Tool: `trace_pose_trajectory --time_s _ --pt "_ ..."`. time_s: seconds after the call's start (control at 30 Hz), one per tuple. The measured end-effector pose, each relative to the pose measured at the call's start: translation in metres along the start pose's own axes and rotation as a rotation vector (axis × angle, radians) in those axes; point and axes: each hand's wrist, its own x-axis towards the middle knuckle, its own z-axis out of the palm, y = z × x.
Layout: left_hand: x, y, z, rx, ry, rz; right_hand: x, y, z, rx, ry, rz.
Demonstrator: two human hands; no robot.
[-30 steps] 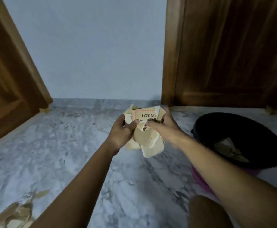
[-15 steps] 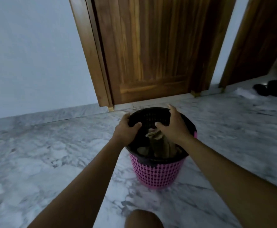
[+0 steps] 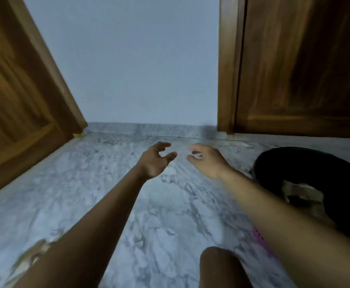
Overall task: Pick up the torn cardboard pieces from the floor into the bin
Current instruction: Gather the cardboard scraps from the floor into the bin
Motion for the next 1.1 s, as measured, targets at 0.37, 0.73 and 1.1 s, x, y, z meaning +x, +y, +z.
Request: trace_pose_trajectory --time_s 0.37,0.73,1.1 --pt "-0.227 -0.222 -0.222 0.063 0.486 -0.443 -0.046 -0.186 0.291 -0.015 -0.63 -0.359" --pt "-0.457 -0.401 -0.313 0.099 0.602 -0.767 -0.196 -0.282 0.536 -0.108 -0.99 -0.481" --pt "-0.544 -0.544 -0.328 0.12 0.297 -0.9 -0.27 -0.294 0.68 -0.611 -1.145 -0.52"
